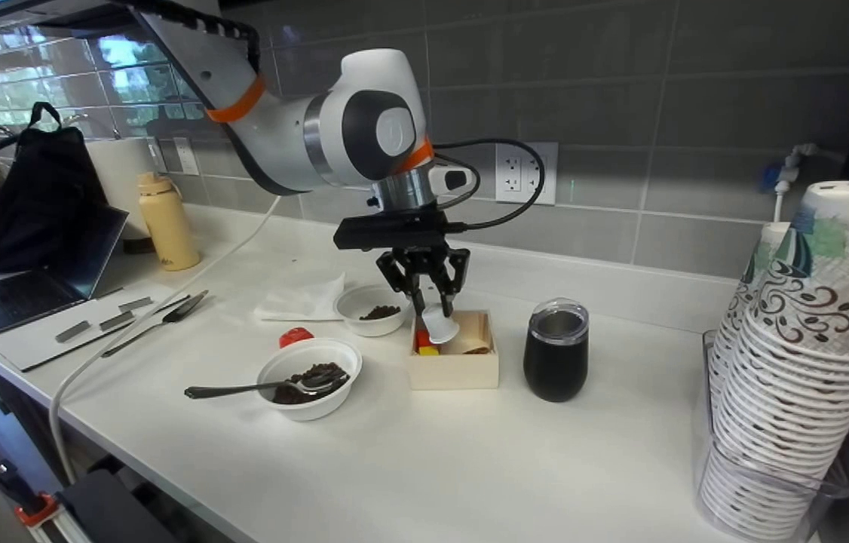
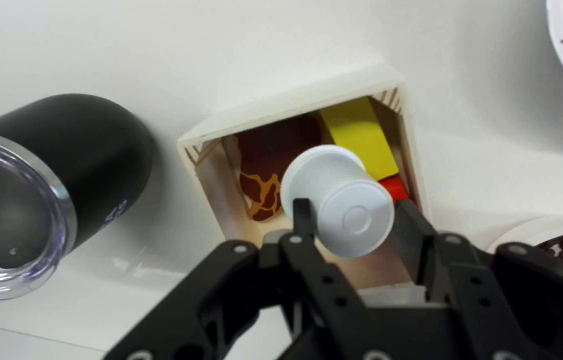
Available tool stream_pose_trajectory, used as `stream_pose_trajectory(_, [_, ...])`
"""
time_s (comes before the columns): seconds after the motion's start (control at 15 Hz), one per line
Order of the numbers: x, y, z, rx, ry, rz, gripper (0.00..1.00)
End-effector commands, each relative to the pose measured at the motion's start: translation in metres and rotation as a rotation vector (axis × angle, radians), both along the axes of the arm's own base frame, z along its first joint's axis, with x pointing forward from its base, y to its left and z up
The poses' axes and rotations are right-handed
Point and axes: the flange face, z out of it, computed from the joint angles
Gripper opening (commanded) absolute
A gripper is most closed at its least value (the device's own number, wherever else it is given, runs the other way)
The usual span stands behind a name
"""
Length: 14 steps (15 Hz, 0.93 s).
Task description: Pick up the white cup from the box and put it on the counter
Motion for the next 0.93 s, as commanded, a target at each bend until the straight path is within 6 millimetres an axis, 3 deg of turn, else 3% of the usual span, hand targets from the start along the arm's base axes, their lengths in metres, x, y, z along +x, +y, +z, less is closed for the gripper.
stream_pose_trajectory(0.0, [-0.034,-0.008,0.026,0.015,-0.040,-0.049,0.19])
stream_pose_trajectory(0.27, [-0.063,-0.030,0.035,0.019,-0.027,-0.135,0.19])
stream_pose_trajectory(0.47, [-0.081,-0.051,0.030,0.060,0.012,-0.205,0.19])
stream_pose_trajectory(0.87, [-0.079,-0.081,-0.006,0.111,0.046,-0.252,0.19])
